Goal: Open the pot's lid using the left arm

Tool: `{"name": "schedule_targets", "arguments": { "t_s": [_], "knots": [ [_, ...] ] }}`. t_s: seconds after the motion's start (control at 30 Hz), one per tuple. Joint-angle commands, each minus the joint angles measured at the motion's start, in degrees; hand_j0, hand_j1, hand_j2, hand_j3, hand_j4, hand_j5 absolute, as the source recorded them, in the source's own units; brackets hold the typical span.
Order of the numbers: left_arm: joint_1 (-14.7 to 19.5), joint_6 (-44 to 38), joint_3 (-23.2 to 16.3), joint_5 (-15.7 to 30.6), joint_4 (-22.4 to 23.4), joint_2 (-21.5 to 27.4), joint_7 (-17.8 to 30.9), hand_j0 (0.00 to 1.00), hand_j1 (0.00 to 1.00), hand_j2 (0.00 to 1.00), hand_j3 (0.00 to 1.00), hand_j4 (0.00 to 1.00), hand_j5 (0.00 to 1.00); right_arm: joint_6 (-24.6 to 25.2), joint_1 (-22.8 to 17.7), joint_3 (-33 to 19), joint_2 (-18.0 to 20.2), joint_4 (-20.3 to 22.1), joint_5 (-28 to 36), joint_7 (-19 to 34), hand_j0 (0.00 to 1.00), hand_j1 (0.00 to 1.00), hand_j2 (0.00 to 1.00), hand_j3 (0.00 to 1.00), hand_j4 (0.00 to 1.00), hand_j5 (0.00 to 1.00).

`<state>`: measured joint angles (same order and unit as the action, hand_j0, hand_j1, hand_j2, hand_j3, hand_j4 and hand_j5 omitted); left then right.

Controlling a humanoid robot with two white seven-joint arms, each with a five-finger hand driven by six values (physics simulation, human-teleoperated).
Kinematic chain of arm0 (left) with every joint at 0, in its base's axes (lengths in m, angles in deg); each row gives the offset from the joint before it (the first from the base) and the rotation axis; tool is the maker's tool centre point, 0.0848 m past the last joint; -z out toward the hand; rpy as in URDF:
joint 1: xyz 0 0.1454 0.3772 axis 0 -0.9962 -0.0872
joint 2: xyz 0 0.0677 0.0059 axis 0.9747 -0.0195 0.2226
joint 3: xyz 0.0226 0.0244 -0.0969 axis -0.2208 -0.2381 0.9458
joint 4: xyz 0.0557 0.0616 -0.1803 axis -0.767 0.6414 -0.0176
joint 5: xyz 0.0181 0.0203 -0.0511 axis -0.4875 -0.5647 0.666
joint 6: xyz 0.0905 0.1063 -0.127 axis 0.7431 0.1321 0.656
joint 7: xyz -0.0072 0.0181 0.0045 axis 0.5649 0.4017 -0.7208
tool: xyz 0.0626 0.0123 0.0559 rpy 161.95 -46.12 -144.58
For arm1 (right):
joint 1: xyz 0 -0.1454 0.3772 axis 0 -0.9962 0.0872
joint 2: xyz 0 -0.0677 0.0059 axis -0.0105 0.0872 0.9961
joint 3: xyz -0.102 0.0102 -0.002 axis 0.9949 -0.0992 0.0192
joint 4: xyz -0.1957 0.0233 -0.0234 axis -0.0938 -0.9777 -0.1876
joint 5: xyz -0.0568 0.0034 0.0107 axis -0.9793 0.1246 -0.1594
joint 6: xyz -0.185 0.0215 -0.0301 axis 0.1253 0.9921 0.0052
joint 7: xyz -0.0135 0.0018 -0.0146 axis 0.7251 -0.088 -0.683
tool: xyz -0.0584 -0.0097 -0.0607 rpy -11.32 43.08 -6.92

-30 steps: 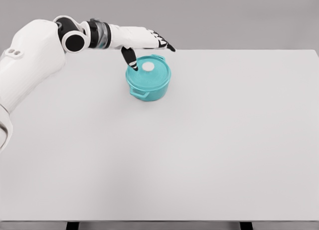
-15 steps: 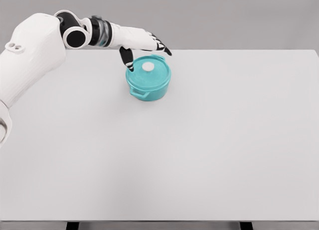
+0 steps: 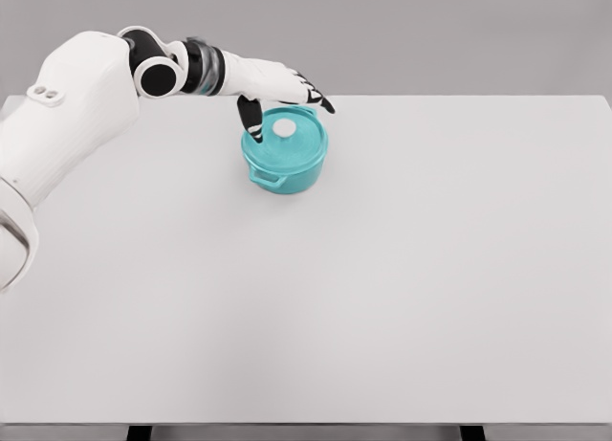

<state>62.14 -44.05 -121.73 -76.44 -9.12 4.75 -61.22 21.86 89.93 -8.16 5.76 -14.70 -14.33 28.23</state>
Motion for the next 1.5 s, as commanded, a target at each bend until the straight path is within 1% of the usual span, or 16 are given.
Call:
{"name": "schedule_targets", "arguments": {
  "t_s": [0.0, 0.17, 0.23, 0.3, 0.33, 0.4, 0.43, 0.63, 0.67, 0.73, 0.8, 0.9, 1.1, 1.23, 1.4, 1.47],
  "knots": [
    [0.0, -0.1, 0.2, 0.2, 0.2, -0.1, 0.0, 1.00, 1.00, 1.00, 1.00, 1.00, 1.00, 0.0, 0.0, 0.0, 0.0, 0.0, 0.0, 0.0, 1.00, 1.00, 1.00, 1.00, 1.00, 1.00],
    [-0.5, -0.1, 0.2, 0.1, 0.8, -0.4, -0.1, 1.00, 1.00, 1.00, 1.00, 1.00, 1.00, 0.0, 0.0, 0.0, 0.0, 0.0, 0.0, 0.0, 1.00, 1.00, 1.00, 1.00, 1.00, 1.00],
    [-0.5, -0.1, 0.2, 0.2, 0.8, -0.5, -0.1, 0.96, 0.96, 0.96, 0.96, 0.96, 0.96, 0.0, 0.0, 0.0, 0.0, 0.0, 0.0, 0.0, 1.00, 1.00, 1.00, 1.00, 1.00, 1.00],
    [-0.5, -0.1, 0.2, 0.2, 0.8, -0.5, -0.1, 0.89, 0.89, 0.89, 0.89, 0.89, 0.89, 0.0, 0.0, 0.0, 0.0, 0.0, 0.0, 0.0, 1.00, 1.00, 1.00, 1.00, 1.00, 1.00],
    [-0.5, -0.1, 0.2, 0.2, 0.7, -0.5, -0.1, 0.80, 0.80, 0.80, 0.80, 0.80, 0.80, 0.0, 0.0, 0.0, 0.0, 0.0, 0.0, 0.0, 1.00, 1.00, 1.00, 1.00, 1.00, 1.00],
    [-0.6, -0.1, 0.2, 0.3, 0.7, -0.6, -0.1, 0.78, 0.78, 0.78, 0.78, 0.78, 0.78, 0.0, 0.0, 0.0, 0.0, 0.0, 0.0, 0.0, 1.00, 1.00, 1.00, 1.00, 1.00, 1.00],
    [-0.6, -0.1, 0.2, 0.3, 0.8, -0.5, -0.1, 0.74, 0.74, 0.74, 0.74, 0.74, 0.74, 0.0, 0.0, 0.0, 0.0, 0.0, 0.0, 0.0, 1.00, 1.00, 1.00, 1.00, 1.00, 1.00],
    [-1.1, -0.1, 0.0, 0.1, 0.8, -0.4, -0.1, 0.73, 0.73, 0.73, 0.73, 0.73, 0.73, 0.0, 0.0, 0.0, 0.0, 0.0, 0.0, 0.0, 1.00, 1.00, 1.00, 1.00, 1.00, 1.00],
    [-1.4, -0.1, 0.0, 0.1, 0.7, -0.4, -0.1, 0.68, 0.68, 0.68, 0.68, 0.68, 0.68, 0.0, 0.0, 0.0, 0.0, 0.0, 0.0, 0.0, 1.00, 1.00, 1.00, 1.00, 1.00, 1.00],
    [-1.6, -0.1, 0.0, 0.2, 0.7, -0.3, -0.1, 0.63, 0.63, 0.63, 0.63, 0.63, 0.63, 0.0, 0.0, 0.0, 0.0, 0.0, 0.0, 0.0, 1.00, 1.00, 1.00, 1.00, 1.00, 1.00],
    [-1.6, -0.1, 0.0, 0.3, 0.6, -0.1, 0.1, 0.55, 0.55, 0.55, 0.55, 0.55, 0.55, 0.0, 0.0, 0.0, 0.0, 0.1, 0.0, 0.0, 1.00, 1.00, 1.00, 1.00, 1.00, 1.00],
    [-1.6, -0.1, 0.0, 0.6, 0.6, 0.0, 0.5, 0.49, 0.49, 0.49, 0.49, 0.49, 0.49, 0.0, 0.0, 0.0, 0.0, 0.0, 0.0, 0.0, 1.00, 1.00, 1.00, 1.00, 1.00, 1.00],
    [-1.6, -0.1, 0.1, 1.0, -0.2, 0.3, 0.5, 0.48, 0.48, 0.48, 0.48, 0.48, 0.48, 0.0, 0.0, 0.0, 0.0, 0.0, 0.0, 0.0, 1.00, 1.00, 1.00, 1.00, 1.00, 1.00],
    [-1.2, -0.1, 0.2, 3.6, -5.8, 6.6, 0.3, 0.48, 0.48, 0.48, 0.48, 0.48, 0.48, 0.0, 0.0, 0.0, 0.0, 0.1, 0.0, 0.0, 1.00, 1.00, 1.00, 1.00, 1.00, 1.00],
    [0.4, -0.1, 0.0, 9.1, -15.9, 19.7, 0.1, 0.48, 0.48, 0.48, 0.48, 0.48, 0.48, 0.0, 0.0, 0.0, 0.0, 0.1, 0.0, 0.0, 1.00, 1.00, 1.00, 1.00, 1.00, 1.00],
    [0.2, -0.1, -0.1, 9.3, -16.7, 23.2, 0.1, 0.49, 0.49, 0.49, 0.49, 0.49, 0.49, 0.0, 0.0, 0.0, 0.0, 0.0, 0.0, 0.0, 1.00, 1.00, 1.00, 1.00, 1.00, 1.00]
  ]
}}
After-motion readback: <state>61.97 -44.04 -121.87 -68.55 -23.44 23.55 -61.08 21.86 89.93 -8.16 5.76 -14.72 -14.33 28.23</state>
